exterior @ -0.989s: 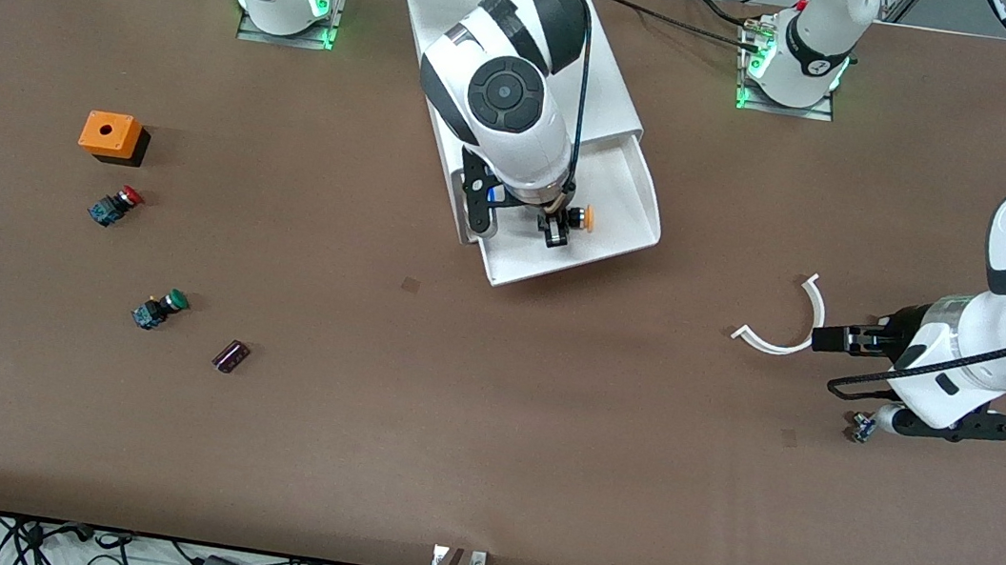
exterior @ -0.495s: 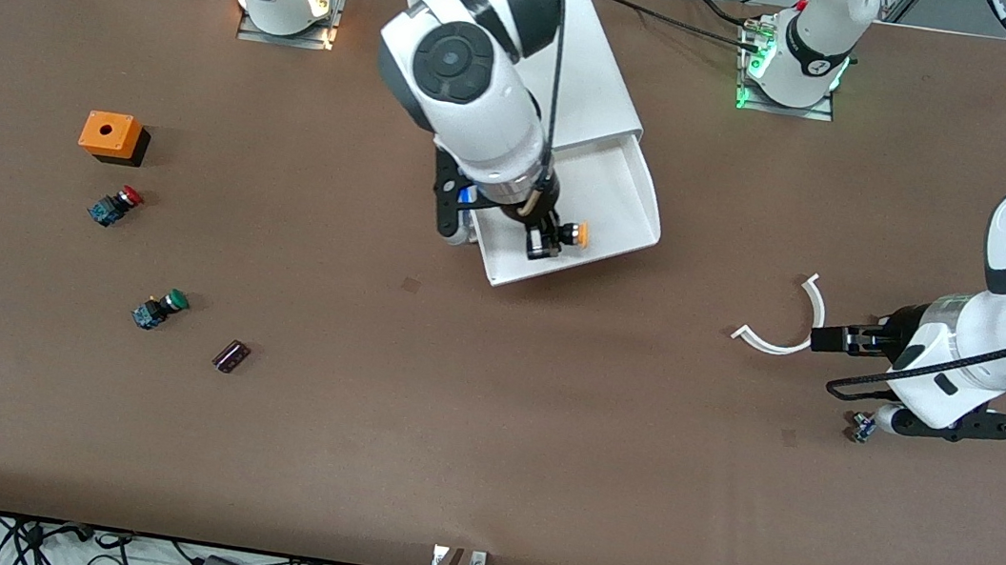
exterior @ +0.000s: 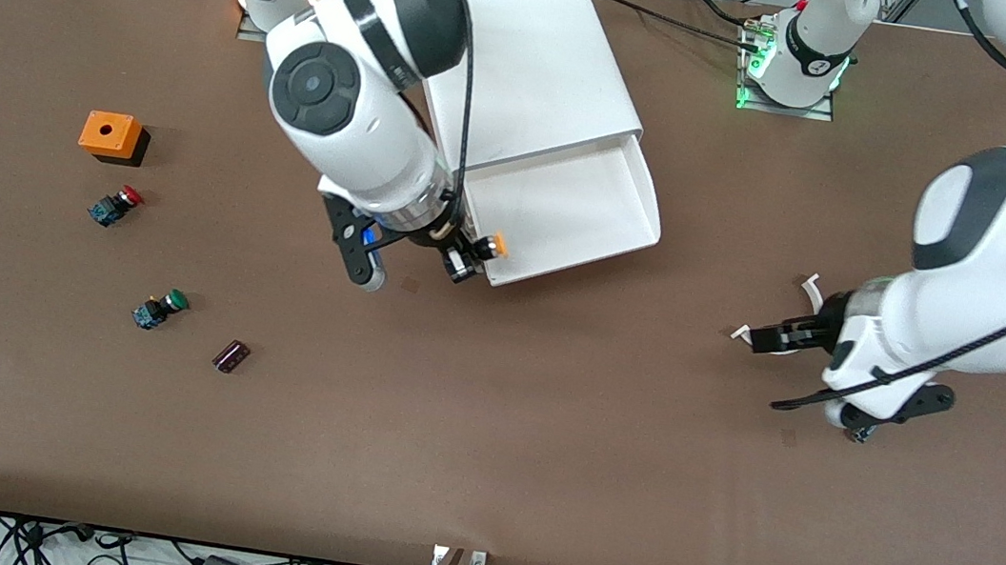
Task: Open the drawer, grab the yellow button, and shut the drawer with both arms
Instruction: 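Carry the button with the right gripper while the left gripper pushes the drawer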
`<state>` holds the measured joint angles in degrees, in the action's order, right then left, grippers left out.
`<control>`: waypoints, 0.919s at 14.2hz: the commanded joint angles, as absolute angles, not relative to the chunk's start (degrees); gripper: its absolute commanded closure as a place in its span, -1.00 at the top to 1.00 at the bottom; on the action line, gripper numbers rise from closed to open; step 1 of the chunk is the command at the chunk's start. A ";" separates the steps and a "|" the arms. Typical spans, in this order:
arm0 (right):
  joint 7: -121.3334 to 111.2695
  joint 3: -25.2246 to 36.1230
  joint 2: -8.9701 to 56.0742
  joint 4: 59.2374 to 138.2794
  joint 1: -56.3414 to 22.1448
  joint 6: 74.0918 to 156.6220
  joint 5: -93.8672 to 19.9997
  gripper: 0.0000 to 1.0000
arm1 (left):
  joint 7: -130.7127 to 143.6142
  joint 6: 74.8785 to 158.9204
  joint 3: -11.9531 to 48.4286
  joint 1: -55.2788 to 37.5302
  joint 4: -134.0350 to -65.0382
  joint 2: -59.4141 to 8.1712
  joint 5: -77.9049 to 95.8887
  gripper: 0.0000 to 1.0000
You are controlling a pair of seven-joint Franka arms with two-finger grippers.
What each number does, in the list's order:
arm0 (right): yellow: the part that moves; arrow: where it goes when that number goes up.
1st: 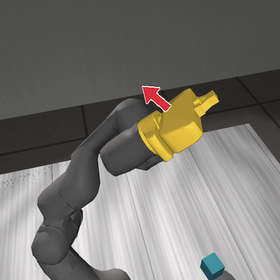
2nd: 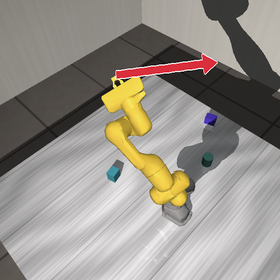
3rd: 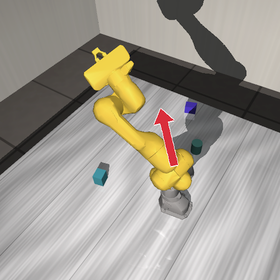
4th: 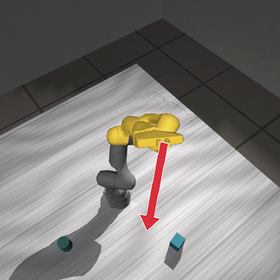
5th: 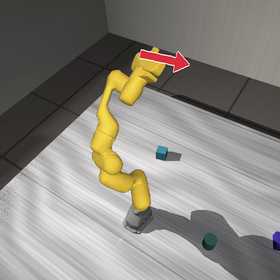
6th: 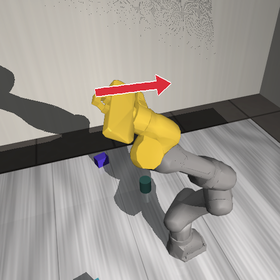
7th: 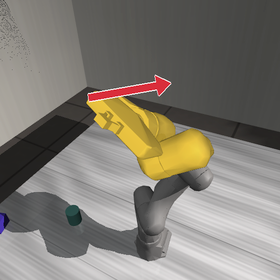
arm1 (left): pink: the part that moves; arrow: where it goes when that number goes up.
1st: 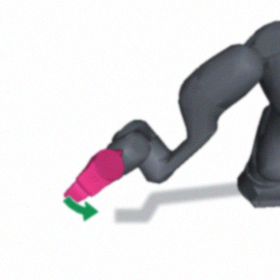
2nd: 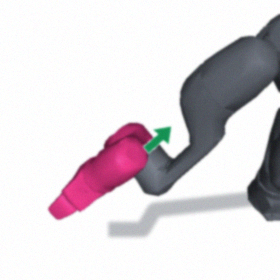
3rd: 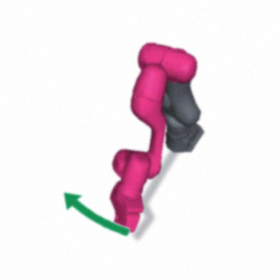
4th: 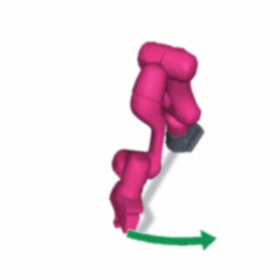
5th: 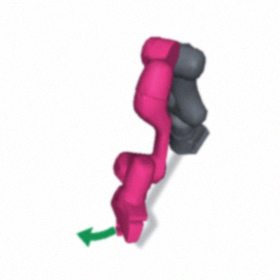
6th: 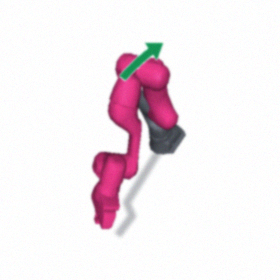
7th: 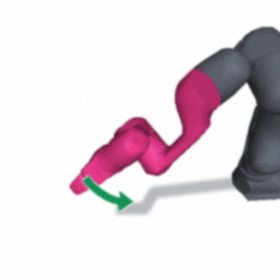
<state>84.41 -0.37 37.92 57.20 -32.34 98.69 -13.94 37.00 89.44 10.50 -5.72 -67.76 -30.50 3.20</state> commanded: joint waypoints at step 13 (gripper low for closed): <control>28.69 -0.62 31.20 79.17 -16.35 97.46 -7.82 -1.00 | 58.36 110.21 10.28 -22.40 -83.31 -30.15 2.72 1.00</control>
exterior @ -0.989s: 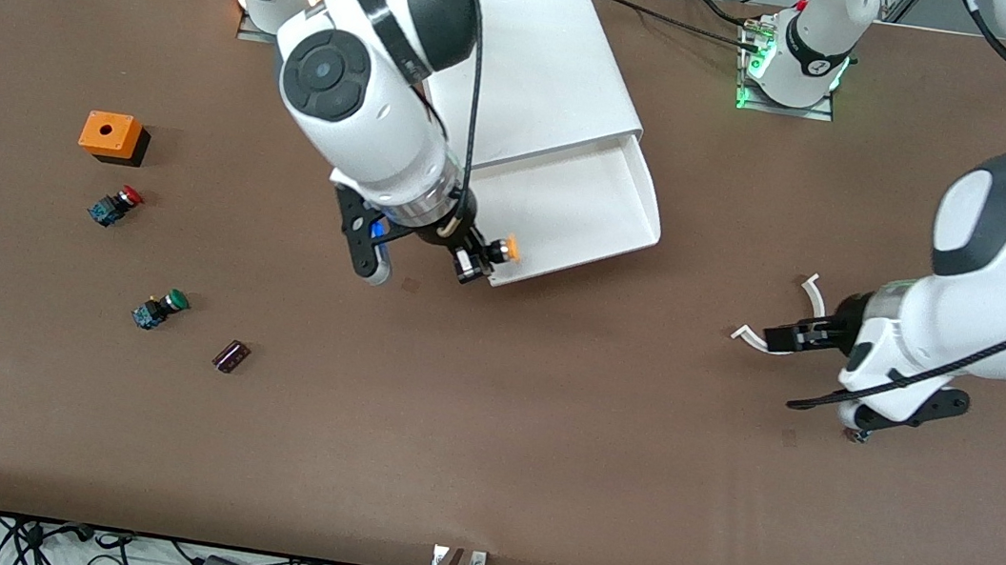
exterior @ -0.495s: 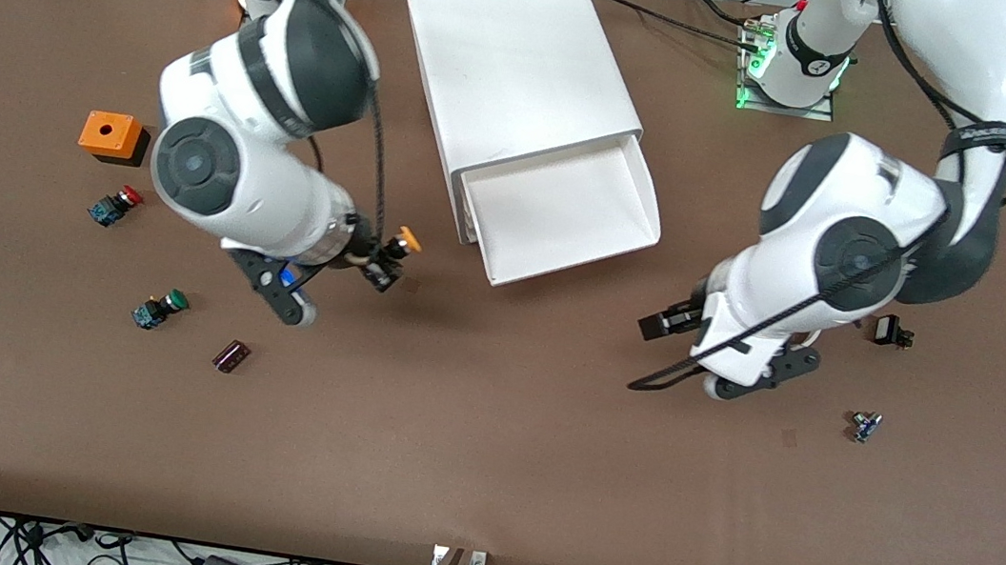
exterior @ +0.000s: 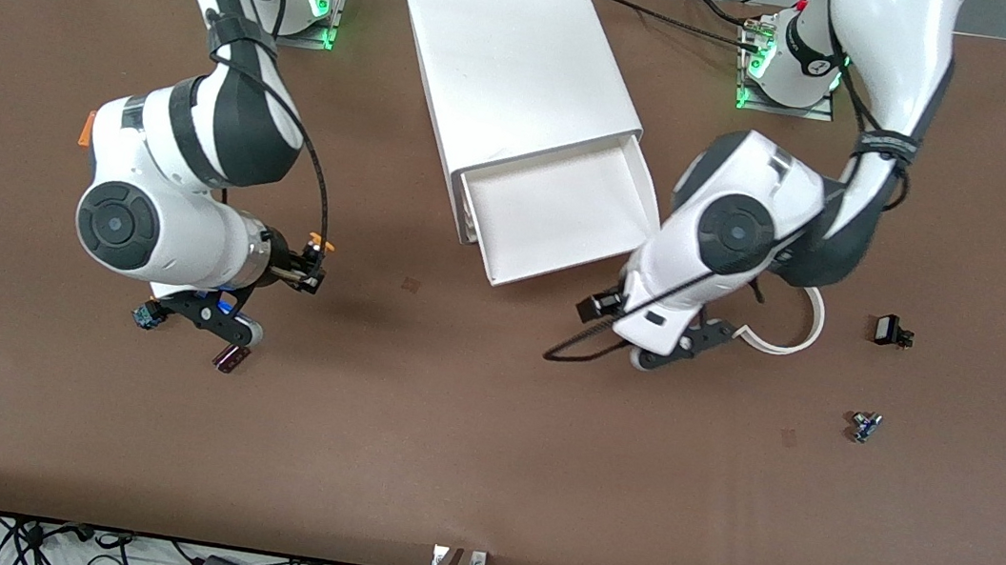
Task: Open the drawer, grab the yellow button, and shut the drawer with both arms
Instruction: 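Carry the button with the right gripper while the left gripper pushes the drawer, then set the button down with the right gripper while the left gripper shuts the drawer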
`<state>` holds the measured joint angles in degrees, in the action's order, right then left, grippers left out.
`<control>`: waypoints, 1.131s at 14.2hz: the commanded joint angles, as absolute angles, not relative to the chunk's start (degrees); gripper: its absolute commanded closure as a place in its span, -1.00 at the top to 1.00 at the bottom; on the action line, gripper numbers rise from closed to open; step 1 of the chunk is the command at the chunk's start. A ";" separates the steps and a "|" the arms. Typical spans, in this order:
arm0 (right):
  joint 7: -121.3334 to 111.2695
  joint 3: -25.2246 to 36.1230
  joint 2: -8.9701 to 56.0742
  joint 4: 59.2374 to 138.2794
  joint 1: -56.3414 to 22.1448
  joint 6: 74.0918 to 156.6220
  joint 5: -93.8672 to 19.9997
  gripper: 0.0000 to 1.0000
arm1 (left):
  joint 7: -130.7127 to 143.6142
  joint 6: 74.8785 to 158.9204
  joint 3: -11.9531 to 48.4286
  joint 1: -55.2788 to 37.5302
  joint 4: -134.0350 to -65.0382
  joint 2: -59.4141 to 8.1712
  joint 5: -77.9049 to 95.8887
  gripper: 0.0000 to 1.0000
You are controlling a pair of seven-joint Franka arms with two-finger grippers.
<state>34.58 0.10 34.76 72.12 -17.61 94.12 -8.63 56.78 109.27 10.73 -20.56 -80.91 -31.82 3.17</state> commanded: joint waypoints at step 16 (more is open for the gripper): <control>5.62 -0.62 28.47 105.90 -17.13 121.99 5.26 -1.00 | 58.62 112.68 16.52 -24.70 -99.67 -20.74 2.72 1.00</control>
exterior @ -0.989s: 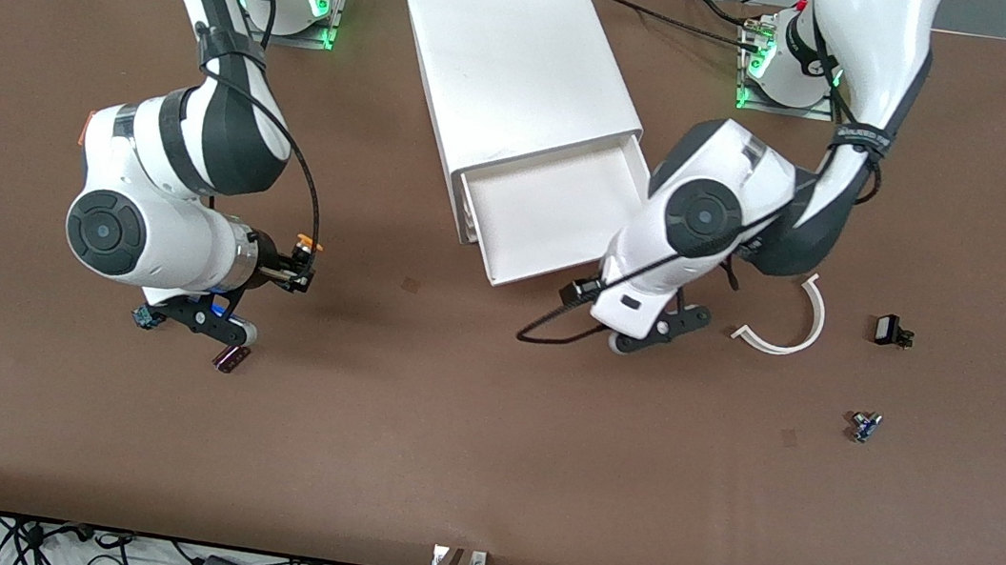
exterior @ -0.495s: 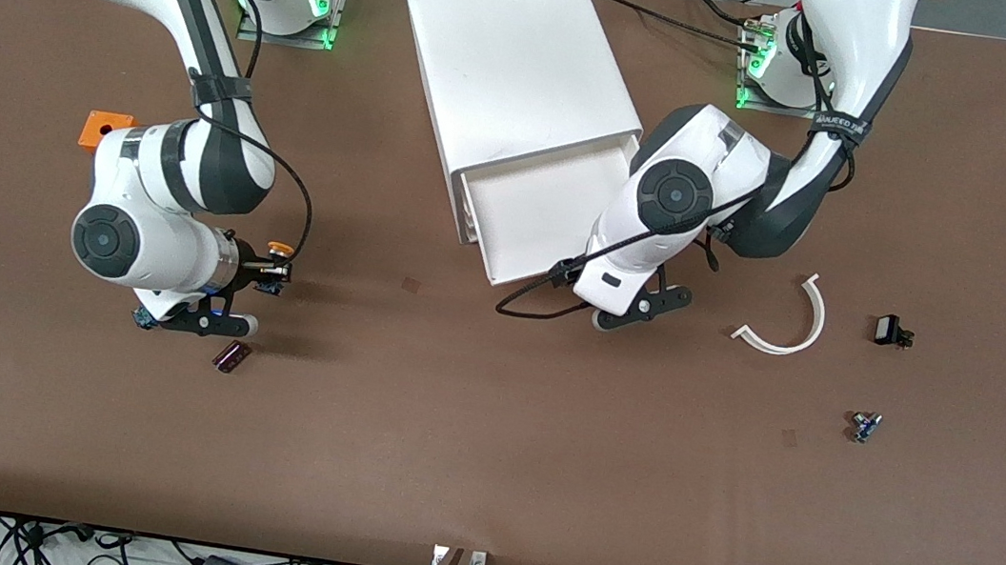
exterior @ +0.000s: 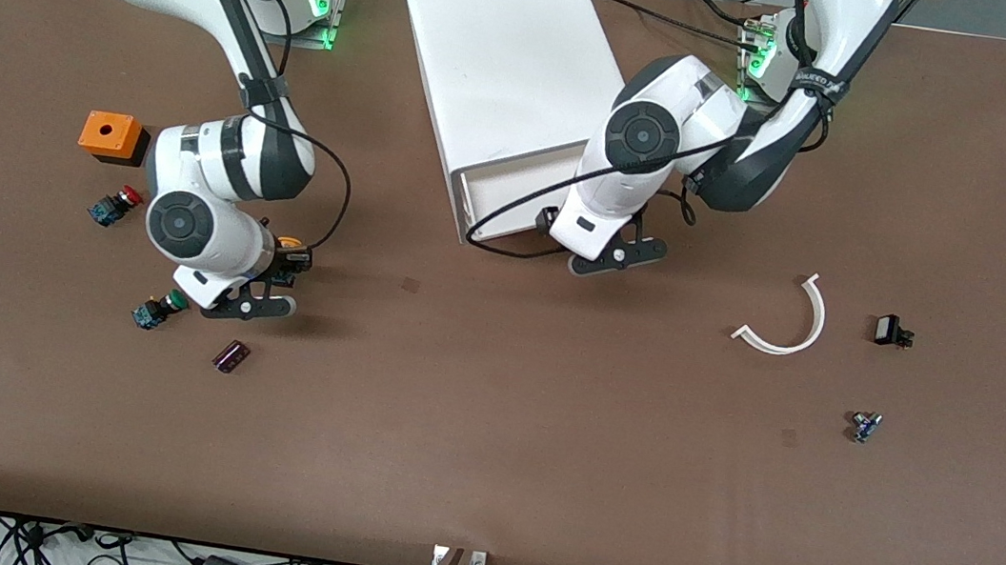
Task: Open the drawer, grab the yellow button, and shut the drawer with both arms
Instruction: 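Set the button down with the right gripper while the left gripper shuts the drawer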
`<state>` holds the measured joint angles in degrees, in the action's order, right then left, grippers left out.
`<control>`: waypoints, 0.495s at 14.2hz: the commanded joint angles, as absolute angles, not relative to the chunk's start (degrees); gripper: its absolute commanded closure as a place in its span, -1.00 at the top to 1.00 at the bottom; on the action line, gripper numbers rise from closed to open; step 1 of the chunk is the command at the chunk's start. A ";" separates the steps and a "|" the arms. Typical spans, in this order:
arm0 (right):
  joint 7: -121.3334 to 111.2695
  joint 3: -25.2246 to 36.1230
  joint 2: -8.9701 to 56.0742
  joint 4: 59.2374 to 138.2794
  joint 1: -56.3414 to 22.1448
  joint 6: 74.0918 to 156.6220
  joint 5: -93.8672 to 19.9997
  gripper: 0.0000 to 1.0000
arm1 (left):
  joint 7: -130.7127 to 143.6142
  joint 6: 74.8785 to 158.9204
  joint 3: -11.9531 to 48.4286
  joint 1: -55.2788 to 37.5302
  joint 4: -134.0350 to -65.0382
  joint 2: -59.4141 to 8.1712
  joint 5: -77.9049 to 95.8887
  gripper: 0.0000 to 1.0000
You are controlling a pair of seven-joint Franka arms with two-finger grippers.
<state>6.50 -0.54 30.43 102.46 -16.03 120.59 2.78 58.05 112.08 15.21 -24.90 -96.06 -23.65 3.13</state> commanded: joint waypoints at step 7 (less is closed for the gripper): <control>6.24 -0.70 31.46 107.05 -16.96 126.21 5.19 -1.00 | 58.54 112.94 19.34 -24.70 -100.72 -20.83 2.99 1.00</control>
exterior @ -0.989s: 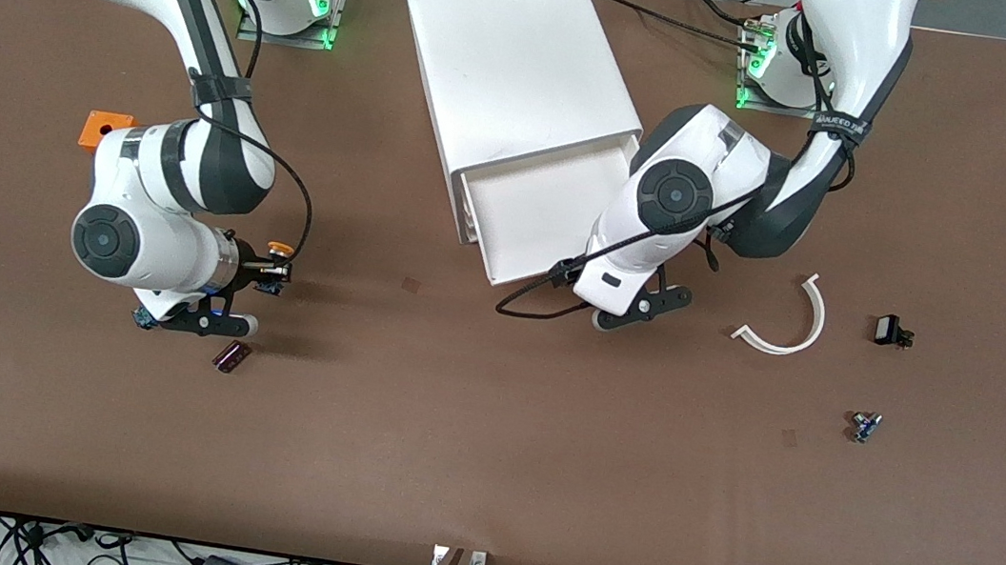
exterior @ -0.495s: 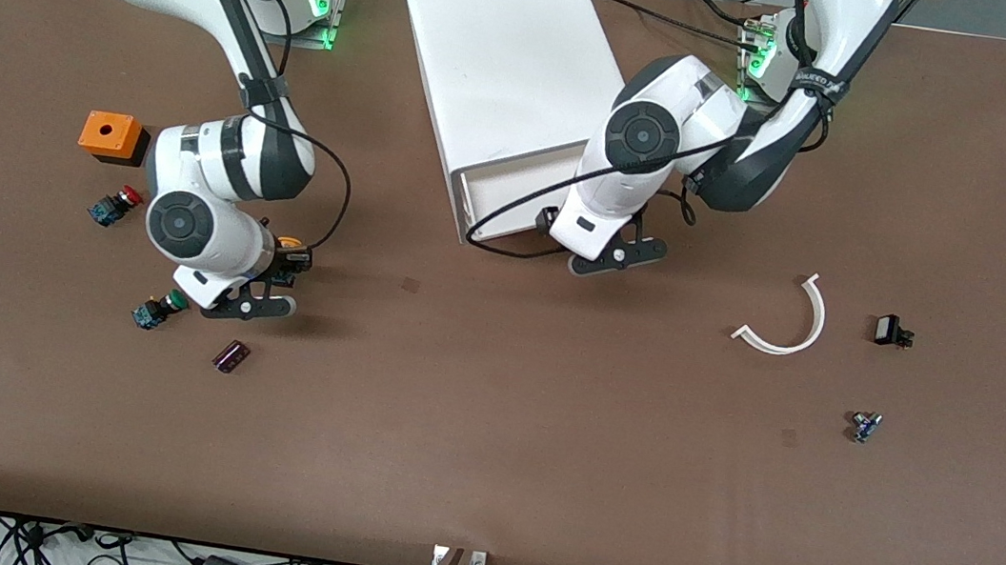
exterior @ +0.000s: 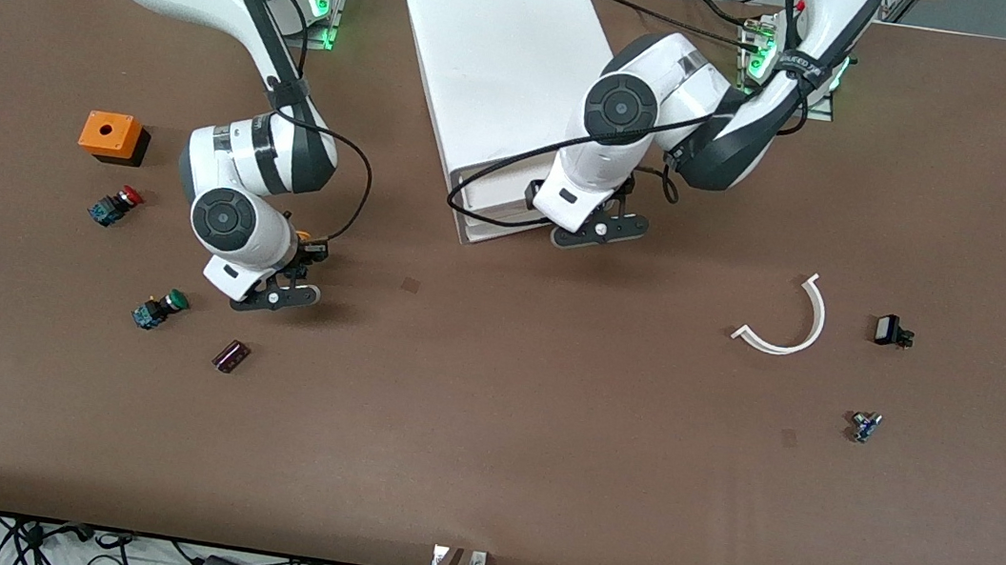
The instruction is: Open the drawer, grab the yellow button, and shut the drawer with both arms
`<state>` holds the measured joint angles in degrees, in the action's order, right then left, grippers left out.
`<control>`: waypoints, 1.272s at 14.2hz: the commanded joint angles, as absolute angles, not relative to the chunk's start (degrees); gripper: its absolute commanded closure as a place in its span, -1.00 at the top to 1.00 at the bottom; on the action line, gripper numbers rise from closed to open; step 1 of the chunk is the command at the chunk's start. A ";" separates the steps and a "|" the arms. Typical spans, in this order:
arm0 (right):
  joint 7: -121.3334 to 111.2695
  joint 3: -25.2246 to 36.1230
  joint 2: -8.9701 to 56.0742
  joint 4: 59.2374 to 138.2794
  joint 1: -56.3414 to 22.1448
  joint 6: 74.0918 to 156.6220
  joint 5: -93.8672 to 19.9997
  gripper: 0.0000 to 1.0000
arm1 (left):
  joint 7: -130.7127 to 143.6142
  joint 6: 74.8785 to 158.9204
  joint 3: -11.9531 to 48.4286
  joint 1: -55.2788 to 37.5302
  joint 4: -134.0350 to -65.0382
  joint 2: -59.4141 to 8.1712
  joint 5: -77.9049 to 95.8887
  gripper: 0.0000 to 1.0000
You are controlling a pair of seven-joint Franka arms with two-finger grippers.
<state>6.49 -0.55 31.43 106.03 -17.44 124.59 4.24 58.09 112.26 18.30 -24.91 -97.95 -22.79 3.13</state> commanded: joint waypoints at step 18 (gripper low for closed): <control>10.99 -0.18 20.30 90.12 -10.91 110.25 4.31 1.00 | 57.84 110.13 21.01 -24.00 -100.20 -20.57 3.43 1.00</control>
